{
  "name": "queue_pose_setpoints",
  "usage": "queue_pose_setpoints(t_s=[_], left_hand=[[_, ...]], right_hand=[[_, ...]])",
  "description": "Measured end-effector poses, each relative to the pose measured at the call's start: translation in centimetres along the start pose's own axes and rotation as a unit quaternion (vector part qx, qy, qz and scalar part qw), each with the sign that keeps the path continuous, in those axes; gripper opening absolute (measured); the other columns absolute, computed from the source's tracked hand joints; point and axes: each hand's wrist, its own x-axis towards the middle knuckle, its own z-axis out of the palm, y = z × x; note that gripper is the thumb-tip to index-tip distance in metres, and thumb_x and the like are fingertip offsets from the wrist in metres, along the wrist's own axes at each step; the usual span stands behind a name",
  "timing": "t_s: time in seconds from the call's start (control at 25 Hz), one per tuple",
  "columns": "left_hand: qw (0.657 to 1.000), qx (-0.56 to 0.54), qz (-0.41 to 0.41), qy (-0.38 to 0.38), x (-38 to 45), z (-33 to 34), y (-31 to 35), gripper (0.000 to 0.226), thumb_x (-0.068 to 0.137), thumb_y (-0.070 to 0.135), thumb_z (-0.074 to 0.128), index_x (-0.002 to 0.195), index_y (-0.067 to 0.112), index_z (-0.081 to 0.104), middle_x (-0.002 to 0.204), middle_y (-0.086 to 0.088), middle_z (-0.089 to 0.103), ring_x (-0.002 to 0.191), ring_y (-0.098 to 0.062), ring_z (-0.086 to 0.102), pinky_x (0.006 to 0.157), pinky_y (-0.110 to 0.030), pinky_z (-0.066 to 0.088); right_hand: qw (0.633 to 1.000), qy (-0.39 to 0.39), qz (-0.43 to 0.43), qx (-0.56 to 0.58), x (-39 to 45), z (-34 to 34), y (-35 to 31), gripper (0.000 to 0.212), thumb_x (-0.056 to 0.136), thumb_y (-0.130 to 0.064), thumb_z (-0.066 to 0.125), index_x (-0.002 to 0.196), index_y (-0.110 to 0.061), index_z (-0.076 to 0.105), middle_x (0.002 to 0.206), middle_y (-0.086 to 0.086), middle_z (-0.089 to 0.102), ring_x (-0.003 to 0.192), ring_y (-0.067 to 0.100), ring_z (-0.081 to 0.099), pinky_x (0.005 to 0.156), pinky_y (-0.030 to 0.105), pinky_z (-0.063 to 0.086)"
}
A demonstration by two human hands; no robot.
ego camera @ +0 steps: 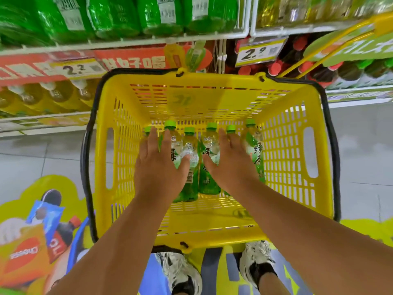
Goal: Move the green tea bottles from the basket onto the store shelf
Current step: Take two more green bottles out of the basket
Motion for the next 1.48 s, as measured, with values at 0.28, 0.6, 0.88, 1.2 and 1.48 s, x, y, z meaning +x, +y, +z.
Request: queue_pose_setpoints(t_s=[0.28,0.6,0.88,1.2,1.48], left_hand=[[0.992,-0.087,-0.095,0.016,1.3,1.1,0.2,0.09,0.088,0.048,0.071,0.159,0.017,0.024,0.159,-0.007,0.031,0.146,-0.03,0.031,0.104,-0.048,0.044],[0.984,-0.066,-0.167,-0.021,1.9,1.8,1.2,0.091,0.077,0.048,0.085,0.139,0.003,0.036,0.144,-0.015,0.036,0.118,-0.041,0.059,0.085,-0.048,0.052],[0.962,-0.204,-0.183,-0.013,1.7,2.1,0.4,0.078,0.072,0.038,0.09,0.131,0.014,0.046,0.132,-0.014,0.045,0.106,-0.037,0.062,0.081,-0.044,0.057],[0.925,-0.351,-0.148,-0.008,-1.6,-3.8,1.8,0.066,0.08,0.027,0.086,0.135,0.029,0.05,0.095,0.02,0.062,0.091,-0.011,0.067,0.069,-0.022,0.046],[0.909,-0.399,-0.117,0.009,-5.3,-14.4,6.0,0.091,0.08,0.046,0.083,0.156,0.038,0.033,0.138,0.017,0.056,0.116,-0.01,0.06,0.079,-0.034,0.055]], right_hand=[[0.961,0.005,0.194,0.196,1.2,4.0,-1.2,0.067,0.095,-0.042,0.068,0.143,-0.004,0.043,0.131,0.015,0.058,0.115,0.037,0.064,0.081,0.041,0.054],[0.929,-0.027,0.278,0.243,2.6,6.1,-1.1,0.064,0.091,-0.041,0.078,0.134,-0.001,0.051,0.12,0.012,0.071,0.109,0.033,0.069,0.071,0.032,0.045],[0.896,-0.012,0.274,0.349,1.8,5.3,-0.2,0.041,0.08,-0.041,0.086,0.104,-0.01,0.072,0.096,0.008,0.075,0.086,0.027,0.072,0.064,0.031,0.052],[0.831,-0.069,0.222,0.505,-2.5,-1.5,0.6,0.019,0.09,-0.027,0.08,0.105,-0.02,0.072,0.103,-0.001,0.075,0.089,0.011,0.067,0.071,0.026,0.049],[0.833,-0.049,0.129,0.535,-8.9,-11.5,-0.1,0.043,0.074,-0.041,0.086,0.114,-0.028,0.075,0.107,-0.005,0.081,0.105,0.02,0.075,0.101,0.052,0.057]])
